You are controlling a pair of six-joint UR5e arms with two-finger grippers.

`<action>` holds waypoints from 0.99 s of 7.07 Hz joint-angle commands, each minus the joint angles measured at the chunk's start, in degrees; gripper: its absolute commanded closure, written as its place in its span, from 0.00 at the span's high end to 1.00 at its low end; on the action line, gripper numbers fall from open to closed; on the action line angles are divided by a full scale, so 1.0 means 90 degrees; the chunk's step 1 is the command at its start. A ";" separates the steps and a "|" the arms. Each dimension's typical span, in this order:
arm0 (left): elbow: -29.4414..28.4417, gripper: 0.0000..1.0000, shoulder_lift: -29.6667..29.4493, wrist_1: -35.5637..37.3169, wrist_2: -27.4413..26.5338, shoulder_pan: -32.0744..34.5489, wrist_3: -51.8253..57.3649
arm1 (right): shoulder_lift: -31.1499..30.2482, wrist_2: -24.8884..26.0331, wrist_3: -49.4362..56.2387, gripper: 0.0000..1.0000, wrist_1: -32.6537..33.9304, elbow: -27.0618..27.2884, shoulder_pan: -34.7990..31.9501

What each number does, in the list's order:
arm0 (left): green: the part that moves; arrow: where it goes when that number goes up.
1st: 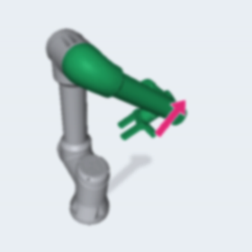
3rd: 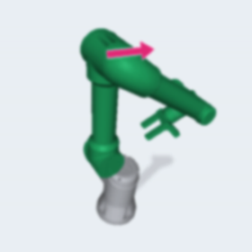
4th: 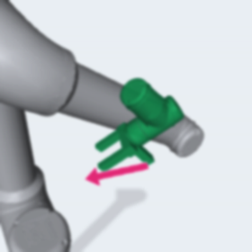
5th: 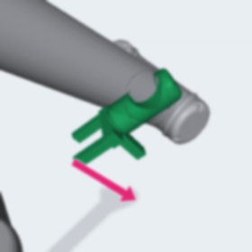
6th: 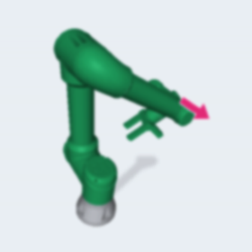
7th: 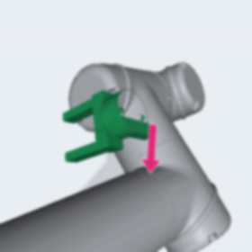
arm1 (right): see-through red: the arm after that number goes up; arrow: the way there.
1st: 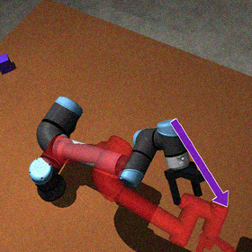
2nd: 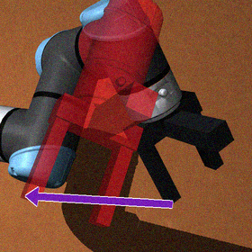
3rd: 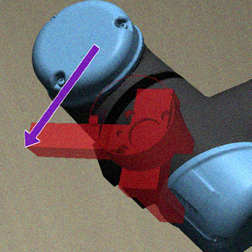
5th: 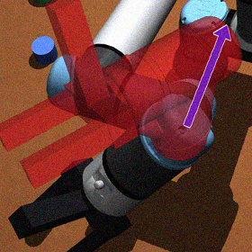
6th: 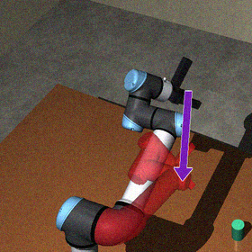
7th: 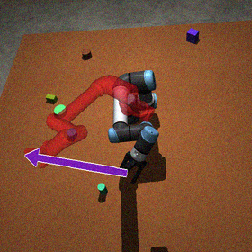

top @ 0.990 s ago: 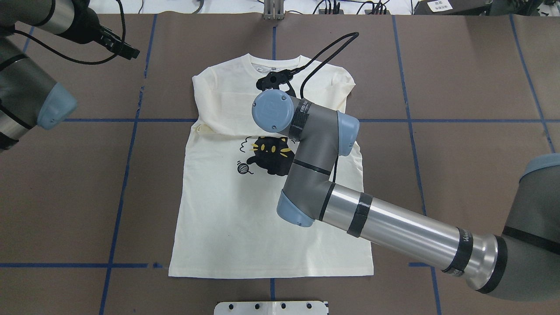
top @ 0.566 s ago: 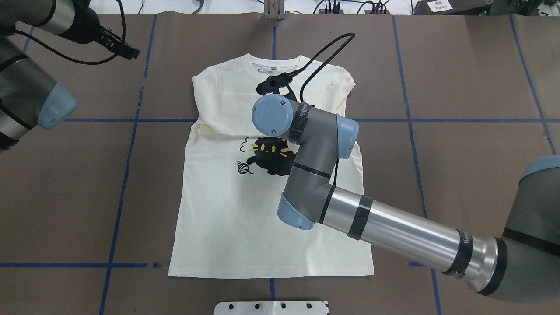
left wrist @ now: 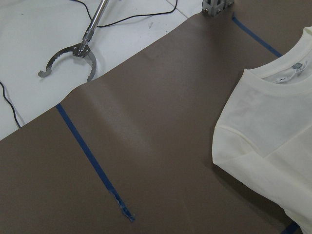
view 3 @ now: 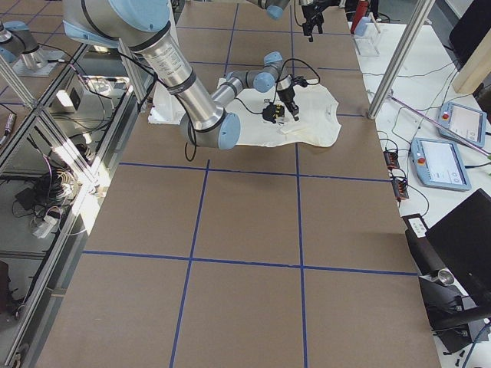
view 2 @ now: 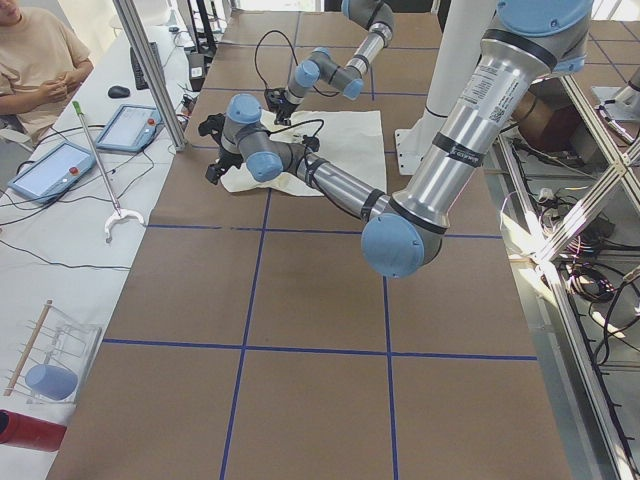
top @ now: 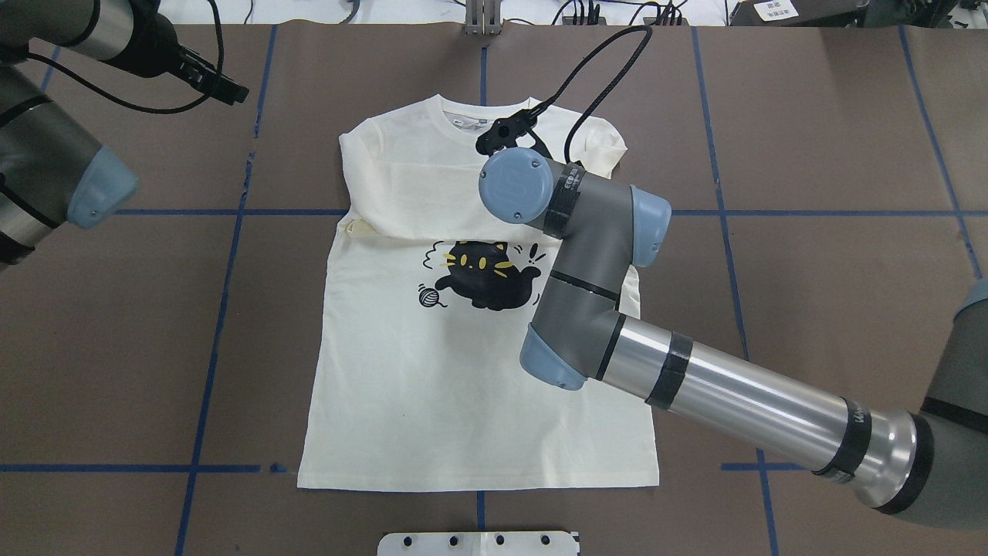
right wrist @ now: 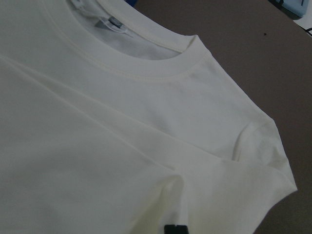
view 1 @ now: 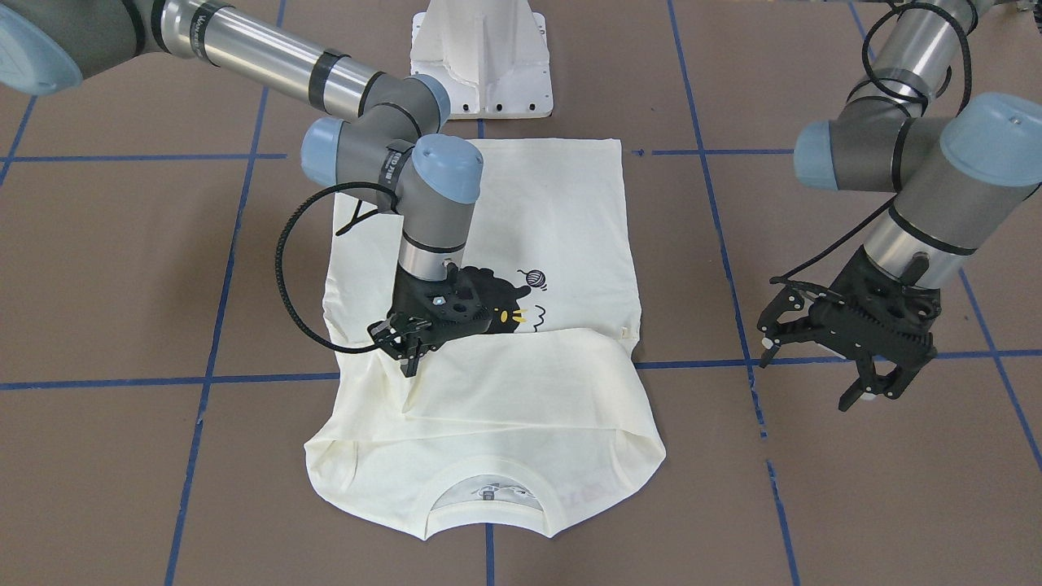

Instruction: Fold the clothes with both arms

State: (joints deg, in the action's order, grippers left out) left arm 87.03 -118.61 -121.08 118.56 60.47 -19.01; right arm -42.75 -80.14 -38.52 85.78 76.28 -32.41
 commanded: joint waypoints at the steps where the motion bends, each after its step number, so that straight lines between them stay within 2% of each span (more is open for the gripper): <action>1: 0.0018 1.00 -0.0014 -0.0003 0.0000 -0.0010 -0.0212 | -0.0308 -0.0022 0.0635 0.00 -0.0048 0.0246 -0.0362; 4: 0.0066 1.00 -0.0014 -0.0023 0.0000 -0.0010 -0.0329 | -0.0377 0.0007 0.0939 0.00 -0.0078 0.0178 -0.0471; 5: 0.0067 1.00 -0.0005 -0.0023 -0.0010 -0.0010 -0.0329 | -0.0357 0.0008 0.0911 0.09 -0.0078 0.0177 -0.0471; 6: 0.0067 1.00 -0.0005 -0.0023 -0.0019 -0.0010 -0.0329 | -0.0338 0.0008 0.0843 0.99 -0.0271 0.0177 -0.0481; 7: 0.0076 1.00 -0.0005 -0.0023 -0.0020 -0.0010 -0.0329 | -0.0347 -0.0118 0.0765 1.00 -0.0611 0.0148 -0.0500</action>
State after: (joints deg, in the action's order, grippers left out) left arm 87.65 -118.66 -121.29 118.43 60.38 -21.97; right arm -45.89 -80.35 -30.92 83.11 77.82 -36.74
